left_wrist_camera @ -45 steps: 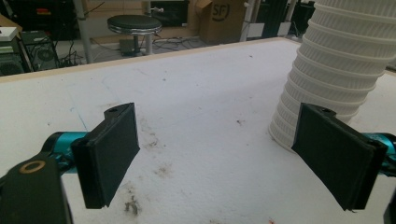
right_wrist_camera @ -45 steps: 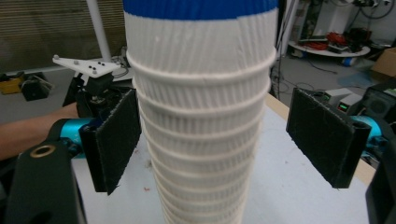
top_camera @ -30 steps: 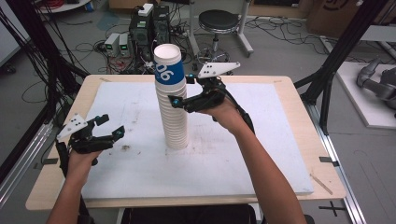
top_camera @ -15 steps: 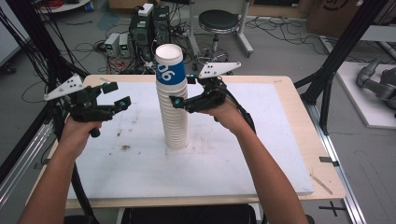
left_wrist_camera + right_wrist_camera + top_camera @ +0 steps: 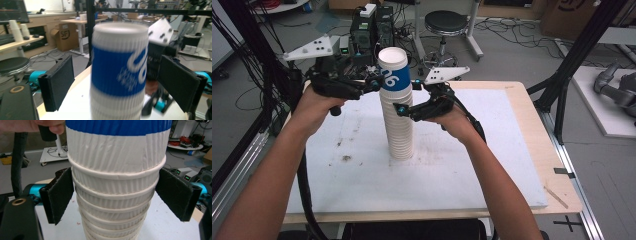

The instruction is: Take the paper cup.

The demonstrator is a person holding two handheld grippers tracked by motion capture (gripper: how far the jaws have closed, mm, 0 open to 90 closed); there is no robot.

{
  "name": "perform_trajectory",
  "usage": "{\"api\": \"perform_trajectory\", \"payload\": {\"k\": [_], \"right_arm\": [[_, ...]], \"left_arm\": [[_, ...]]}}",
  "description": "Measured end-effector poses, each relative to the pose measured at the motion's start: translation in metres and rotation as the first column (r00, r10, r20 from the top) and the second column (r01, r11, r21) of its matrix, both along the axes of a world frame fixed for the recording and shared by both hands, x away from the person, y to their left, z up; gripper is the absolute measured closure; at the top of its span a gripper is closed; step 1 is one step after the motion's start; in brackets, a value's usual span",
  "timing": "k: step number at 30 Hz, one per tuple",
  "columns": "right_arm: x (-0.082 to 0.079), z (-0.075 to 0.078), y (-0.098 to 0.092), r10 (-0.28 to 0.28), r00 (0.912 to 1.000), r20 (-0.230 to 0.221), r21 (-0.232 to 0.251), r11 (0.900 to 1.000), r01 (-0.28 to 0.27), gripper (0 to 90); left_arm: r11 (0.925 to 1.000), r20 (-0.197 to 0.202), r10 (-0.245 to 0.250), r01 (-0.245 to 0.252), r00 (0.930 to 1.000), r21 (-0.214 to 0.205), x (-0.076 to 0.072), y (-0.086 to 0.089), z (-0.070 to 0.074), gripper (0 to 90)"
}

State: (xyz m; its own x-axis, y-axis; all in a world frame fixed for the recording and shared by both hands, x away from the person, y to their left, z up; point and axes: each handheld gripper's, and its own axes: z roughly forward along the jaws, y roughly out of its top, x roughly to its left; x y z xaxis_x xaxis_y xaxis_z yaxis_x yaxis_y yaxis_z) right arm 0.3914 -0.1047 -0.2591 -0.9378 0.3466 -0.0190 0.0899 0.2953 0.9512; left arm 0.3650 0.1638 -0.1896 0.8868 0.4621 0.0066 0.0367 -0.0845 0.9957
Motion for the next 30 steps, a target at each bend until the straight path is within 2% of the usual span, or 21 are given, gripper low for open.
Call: {"api": "perform_trajectory", "payload": {"k": [1, 2, 4, 5, 6, 7, 9, 11, 16, 22, 24, 26, 27, 30], "right_arm": [[0.000, 0.000, 0.000, 0.000, 1.0000, -0.003, 0.001, 1.0000, 0.000, 15.9], [0.000, 0.000, 0.000, -0.001, 1.0000, 0.001, -0.001, 1.0000, 0.001, 15.9], [0.000, 0.000, 0.001, -0.002, 1.0000, -0.001, -0.002, 1.0000, 0.002, 15.9], [-0.001, 0.000, 0.001, 0.000, 1.0000, -0.003, -0.004, 1.0000, 0.000, 15.9], [0.000, -0.001, 0.001, -0.004, 1.0000, 0.004, -0.008, 1.0000, 0.004, 15.9], [-0.001, -0.001, 0.002, -0.005, 1.0000, -0.001, -0.005, 1.0000, 0.005, 15.9], [-0.002, -0.001, 0.002, -0.004, 1.0000, -0.004, -0.013, 0.9999, 0.004, 15.9], [-0.002, -0.001, 0.001, -0.010, 0.9999, 0.009, -0.019, 0.9998, 0.011, 15.9], [-0.002, -0.003, 0.000, -0.010, 0.9999, 0.005, -0.040, 0.9991, 0.010, 17.5], [-0.003, -0.005, 0.000, -0.006, 0.9999, 0.012, -0.041, 0.9991, 0.007, 17.5], [-0.003, -0.005, 0.000, -0.010, 0.9999, 0.013, -0.044, 0.9990, 0.010, 17.6], [-0.003, -0.005, 0.000, -0.010, 0.9999, 0.013, -0.044, 0.9990, 0.010, 17.5], [-0.003, -0.005, 0.000, -0.010, 0.9999, 0.009, -0.045, 0.9990, 0.011, 17.5], [-0.004, -0.005, -0.001, -0.010, 0.9999, 0.010, -0.045, 0.9989, 0.011, 17.4]], "left_arm": [[1.0000, 0.000, 0.000, 0.000, 1.0000, 0.000, 0.000, 0.000, 0.000, 14.0], [0.9998, 0.001, -0.012, 0.012, 0.9999, 0.013, 0.003, -0.010, 0.001, 14.0], [0.9996, -0.003, -0.016, 0.016, 0.9999, 0.025, 0.004, -0.015, 0.001, 14.0], [0.9989, -0.012, -0.002, 0.003, 0.9999, 0.046, 0.008, -0.022, -0.001, 14.0], [0.9988, -0.019, 0.002, -0.001, 0.9998, 0.048, 0.010, -0.025, -0.001, 14.1], [0.9989, -0.015, 0.000, 0.001, 0.9999, 0.046, 0.011, -0.026, -0.001, 15.8], [0.9991, 0.006, 0.008, -0.008, 0.9999, 0.042, 0.012, -0.026, -0.001, 25.4], [0.9988, 0.004, 0.003, -0.003, 1.0000, 0.049, 0.013, -0.026, 0.000, 25.9], [0.9972, -0.002, 0.002, -0.002, 1.0000, 0.074, 0.013, -0.027, 0.004, 26.4], [0.9992, 0.023, 0.003, -0.004, 0.9997, 0.040, 0.011, -0.026, 0.013, 27.6], [1.0000, 0.037, 0.006, -0.006, 0.9993, -0.003, 0.009, -0.024, 0.024, 27.6], [0.9999, 0.048, 0.013, -0.012, 0.9988, -0.010, 0.008, -0.023, 0.029, 27.5], [0.9996, 0.063, 0.023, -0.022, 0.9978, -0.020, 0.006, -0.021, 0.037, 27.5], [0.9980, 0.074, 0.034, -0.030, 0.9967, -0.056, 0.003, -0.014, 0.050, 27.5]]}}
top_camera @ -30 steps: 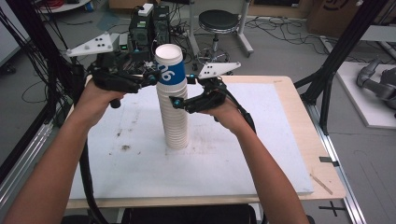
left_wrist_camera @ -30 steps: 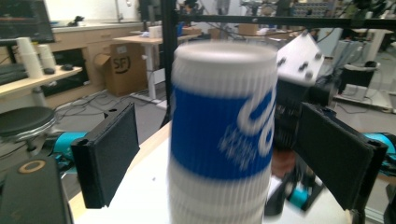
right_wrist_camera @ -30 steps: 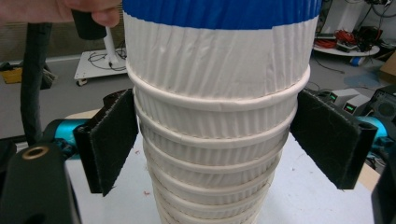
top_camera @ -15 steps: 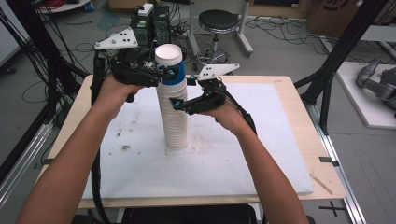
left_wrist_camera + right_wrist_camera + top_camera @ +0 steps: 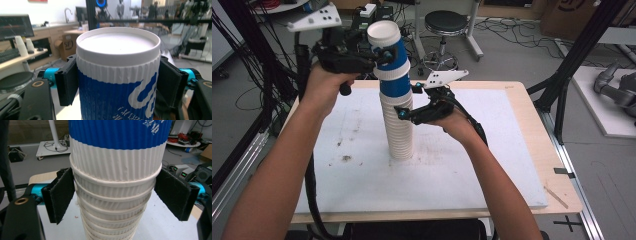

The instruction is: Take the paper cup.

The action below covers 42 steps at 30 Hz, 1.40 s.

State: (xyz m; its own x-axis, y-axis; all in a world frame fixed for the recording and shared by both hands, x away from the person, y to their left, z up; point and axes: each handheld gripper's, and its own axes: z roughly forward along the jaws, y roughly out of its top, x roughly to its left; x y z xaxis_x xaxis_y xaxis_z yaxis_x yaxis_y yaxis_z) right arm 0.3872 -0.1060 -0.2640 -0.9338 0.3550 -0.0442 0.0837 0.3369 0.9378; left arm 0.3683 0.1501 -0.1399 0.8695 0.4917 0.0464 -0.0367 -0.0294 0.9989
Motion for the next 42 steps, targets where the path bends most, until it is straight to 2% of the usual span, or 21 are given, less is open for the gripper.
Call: {"api": "perform_trajectory", "payload": {"k": [4, 8, 11, 13, 16, 21, 24, 28, 30, 31, 32, 33, 36, 39, 42], "right_arm": [[-0.002, -0.002, -0.004, -0.002, 0.9999, 0.014, -0.003, 1.0000, 0.002, 17.6], [-0.005, -0.007, -0.011, -0.006, 1.0000, -0.005, 0.002, 1.0000, 0.006, 17.6], [-0.009, -0.009, -0.019, -0.019, 0.9998, 0.005, -0.005, 0.9998, 0.019, 17.6], [-0.012, -0.010, -0.026, -0.023, 0.9995, 0.021, -0.010, 0.9997, 0.023, 17.6], [-0.015, -0.015, -0.039, -0.041, 0.9991, 0.011, -0.007, 0.9991, 0.041, 17.6], [-0.019, -0.028, -0.065, -0.085, 0.9964, -0.010, -0.025, 0.9961, 0.084, 17.5], [-0.023, -0.036, -0.079, -0.115, 0.9933, 0.008, -0.064, 0.9913, 0.116, 17.5], [-0.029, -0.053, -0.099, -0.150, 0.9885, -0.014, -0.072, 0.9862, 0.149, 17.5], [-0.032, -0.062, -0.108, -0.178, 0.9838, -0.023, -0.080, 0.9813, 0.175, 17.5], [-0.033, -0.065, -0.112, -0.189, 0.9816, -0.026, -0.083, 0.9790, 0.186, 17.5], [-0.034, -0.067, -0.114, -0.192, 0.9809, -0.028, -0.082, 0.9784, 0.190, 17.5], [-0.035, -0.072, -0.118, -0.204, 0.9785, -0.032, -0.081, 0.9763, 0.200, 17.5], [-0.037, -0.082, -0.123, -0.227, 0.9736, -0.024, -0.090, 0.9704, 0.224, 17.5], [-0.038, -0.091, -0.126, -0.240, 0.9703, -0.026, -0.097, 0.9667, 0.237, 17.5], [-0.040, -0.097, -0.129, -0.246, 0.9688, -0.027, -0.107, 0.9643, 0.242, 17.5]], "left_arm": [[0.9986, 0.035, 0.008, -0.006, 0.9994, -0.053, -0.009, 0.016, 0.018, 27.5], [0.9954, 0.064, 0.031, -0.025, 0.9974, -0.092, -0.021, 0.037, 0.031, 27.5], [0.9944, 0.072, 0.060, -0.053, 0.9956, -0.091, -0.031, 0.057, 0.032, 27.6], [0.9933, 0.062, 0.091, -0.086, 0.9940, -0.077, -0.035, 0.069, 0.025, 27.6], [0.9901, 0.028, 0.132, -0.130, 0.9909, -0.052, -0.039, 0.085, 0.005, 27.7], [0.9851, -0.024, 0.168, -0.169, 0.9855, -0.033, -0.044, 0.103, -0.039, 27.7], [0.9810, -0.035, 0.194, -0.193, 0.9804, 0.013, -0.047, 0.106, -0.068, 27.6], [0.9762, -0.060, 0.208, -0.203, 0.9764, 0.076, -0.051, 0.102, -0.111, 27.5], [0.9786, -0.084, 0.196, -0.190, 0.9769, 0.080, -0.051, 0.099, -0.130, 27.5], [0.9794, -0.089, 0.192, -0.185, 0.9774, 0.082, -0.051, 0.099, -0.134, 27.5], [0.9809, -0.106, 0.185, -0.177, 0.9770, 0.081, -0.052, 0.096, -0.148, 27.5], [0.9819, -0.113, 0.179, -0.170, 0.9774, 0.083, -0.051, 0.095, -0.155, 27.5], [0.9870, -0.146, 0.156, -0.148, 0.9770, 0.062, -0.050, 0.090, -0.185, 27.5], [0.9889, -0.173, 0.144, -0.135, 0.9744, 0.061, -0.050, 0.085, -0.204, 27.5], [0.9898, -0.184, 0.134, -0.122, 0.9738, 0.074, -0.053, 0.079, -0.213, 27.5]]}}
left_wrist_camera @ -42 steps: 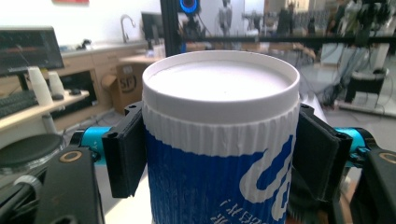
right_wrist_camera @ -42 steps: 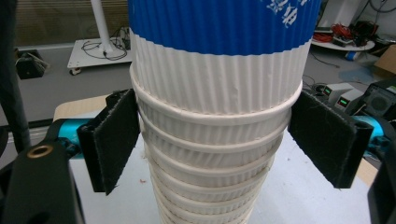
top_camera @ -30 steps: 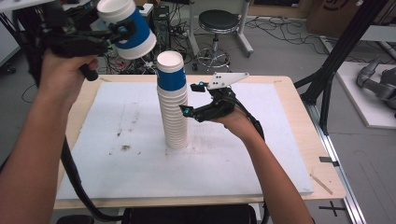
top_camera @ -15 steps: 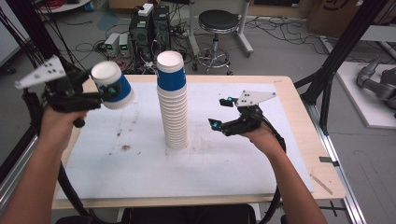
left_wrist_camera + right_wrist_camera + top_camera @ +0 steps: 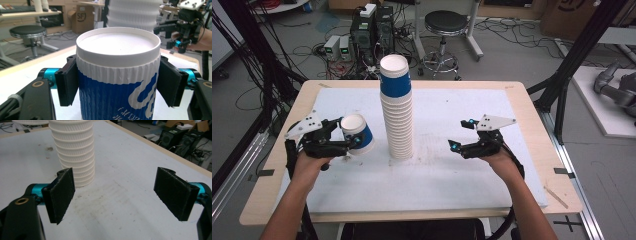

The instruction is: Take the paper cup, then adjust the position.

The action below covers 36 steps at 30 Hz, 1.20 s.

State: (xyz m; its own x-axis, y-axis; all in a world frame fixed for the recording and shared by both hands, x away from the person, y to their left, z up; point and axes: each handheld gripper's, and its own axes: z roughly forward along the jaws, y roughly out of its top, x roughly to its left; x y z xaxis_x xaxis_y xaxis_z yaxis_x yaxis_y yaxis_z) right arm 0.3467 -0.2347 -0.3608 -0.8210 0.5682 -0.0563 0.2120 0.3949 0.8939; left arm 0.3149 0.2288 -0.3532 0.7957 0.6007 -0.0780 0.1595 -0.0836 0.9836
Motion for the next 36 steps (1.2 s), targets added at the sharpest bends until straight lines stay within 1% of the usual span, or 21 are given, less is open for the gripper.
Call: {"api": "perform_trajectory", "payload": {"k": [2, 5, 7, 9, 11, 13, 15, 17, 19, 22, 23, 28, 29, 31, 32, 33, 35, 36], "right_arm": [[-0.003, -0.003, -0.004, -0.007, 0.9995, 0.031, -0.005, 1.0000, 0.007, 17.5], [-0.008, -0.006, -0.009, -0.018, 0.9993, 0.033, 0.028, 0.9995, 0.017, 17.5], [-0.010, -0.008, -0.012, -0.018, 0.9991, 0.039, 0.033, 0.9993, 0.016, 17.5], [-0.014, -0.011, -0.013, -0.008, 0.9996, 0.027, 0.046, 0.9989, 0.007, 17.5], [-0.017, -0.012, -0.013, 0.001, 1.0000, -0.005, 0.045, 0.9990, -0.001, 17.5], [-0.019, -0.015, -0.013, 0.014, 0.9997, -0.018, 0.046, 0.9989, -0.013, 17.5], [-0.020, -0.018, -0.013, 0.014, 0.9995, -0.029, 0.061, 0.9981, -0.012, 17.5], [-0.022, -0.020, -0.012, 0.011, 0.9993, -0.037, 0.070, 0.9975, -0.009, 17.5], [-0.024, -0.021, -0.013, 0.021, 0.9990, -0.040, 0.074, 0.9971, -0.018, 17.5], [-0.026, -0.020, -0.016, 0.031, 0.9988, -0.037, 0.085, 0.9960, -0.027, 17.5], [-0.028, -0.020, -0.017, 0.035, 0.9986, -0.039, 0.090, 0.9954, -0.031, 17.5], [-0.035, -0.017, -0.023, 0.047, 0.9983, -0.036, 0.093, 0.9948, -0.043, 17.5], [-0.036, -0.017, -0.024, 0.049, 0.9984, -0.028, 0.094, 0.9944, -0.047, 17.5], [-0.038, -0.016, -0.026, 0.052, 0.9983, -0.028, 0.102, 0.9936, -0.049, 17.5], [-0.038, -0.015, -0.027, 0.053, 0.9982, -0.028, 0.113, 0.9924, -0.049, 17.5], [-0.038, -0.015, -0.028, 0.055, 0.9982, -0.024, 0.119, 0.9915, -0.052, 17.5], [-0.039, -0.014, -0.028, 0.065, 0.9976, -0.026, 0.131, 0.9895, -0.061, 17.5], [-0.039, -0.013, -0.027, 0.072, 0.9972, -0.021, 0.131, 0.9890, -0.068, 17.5]], "left_arm": [[1.0000, -0.001, -0.009, 0.009, 1.0000, 0.003, -0.002, -0.004, -0.002, 27.4], [0.9996, 0.000, -0.027, 0.027, 0.9996, 0.007, -0.005, -0.011, -0.002, 27.5], [0.9989, 0.002, -0.045, 0.045, 0.9990, 0.014, -0.008, -0.017, -0.001, 27.4], [0.9977, 0.001, -0.065, 0.065, 0.9979, 0.019, -0.012, -0.024, 0.000, 27.5], [0.9959, 0.002, -0.086, 0.086, 0.9963, 0.026, -0.015, -0.030, 0.000, 27.5], [0.9925, 0.001, -0.118, 0.118, 0.9930, 0.031, -0.018, -0.040, 0.000, 27.5], [0.9882, 0.002, -0.150, 0.150, 0.9887, 0.031, -0.020, -0.049, 0.000, 27.5], [0.9818, 0.004, -0.186, 0.186, 0.9825, 0.036, -0.022, -0.059, 0.000, 27.5], [0.9744, 0.006, -0.221, 0.221, 0.9752, 0.041, -0.023, -0.071, 0.000, 27.5], [0.9667, 0.006, -0.253, 0.252, 0.9675, 0.043, -0.023, -0.088, 0.000, 27.6], [0.9655, 0.003, -0.258, 0.257, 0.9662, 0.040, -0.022, -0.093, 0.000, 27.5], [0.9548, 0.006, -0.297, 0.296, 0.9550, 0.025, -0.015, -0.121, 0.002, 27.6], [0.9521, 0.007, -0.305, 0.304, 0.9525, 0.032, -0.012, -0.127, 0.003, 27.6], [0.9457, 0.006, -0.323, 0.323, 0.9462, 0.037, -0.007, -0.139, 0.004, 27.6], [0.9433, 0.006, -0.330, 0.330, 0.9439, 0.039, -0.004, -0.144, 0.005, 27.6], [0.9419, 0.005, -0.335, 0.334, 0.9423, 0.033, 0.000, -0.150, 0.006, 27.6], [0.9411, 0.011, -0.337, 0.337, 0.9414, 0.031, 0.006, -0.159, 0.008, 28.0], [0.9397, 0.008, -0.341, 0.341, 0.9399, 0.025, 0.008, -0.163, 0.009, 27.9]]}}
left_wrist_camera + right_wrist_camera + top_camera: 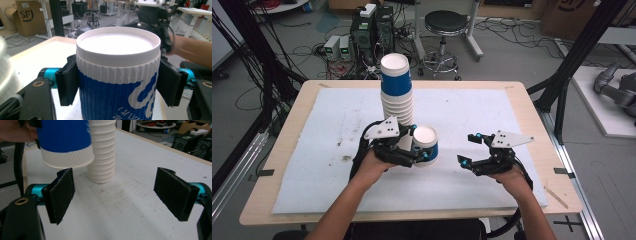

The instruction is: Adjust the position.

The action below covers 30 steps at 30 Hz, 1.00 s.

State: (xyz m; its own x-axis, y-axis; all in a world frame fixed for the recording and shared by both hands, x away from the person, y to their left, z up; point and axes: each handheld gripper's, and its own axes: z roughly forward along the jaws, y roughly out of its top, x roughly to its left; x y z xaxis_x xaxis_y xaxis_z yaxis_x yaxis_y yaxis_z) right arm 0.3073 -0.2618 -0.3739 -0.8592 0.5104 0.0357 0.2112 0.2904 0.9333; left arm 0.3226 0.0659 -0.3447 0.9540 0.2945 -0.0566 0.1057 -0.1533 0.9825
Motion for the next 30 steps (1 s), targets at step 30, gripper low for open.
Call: {"api": "perform_trajectory", "payload": {"k": [30], "right_arm": [[-0.003, 0.004, 0.041, 0.127, 0.9888, 0.078, -0.058, 0.9907, -0.123, 24.3]], "left_arm": [[0.9964, -0.046, -0.083, 0.082, 0.9955, -0.019, 0.010, -0.047, -0.002, 26.2]]}}
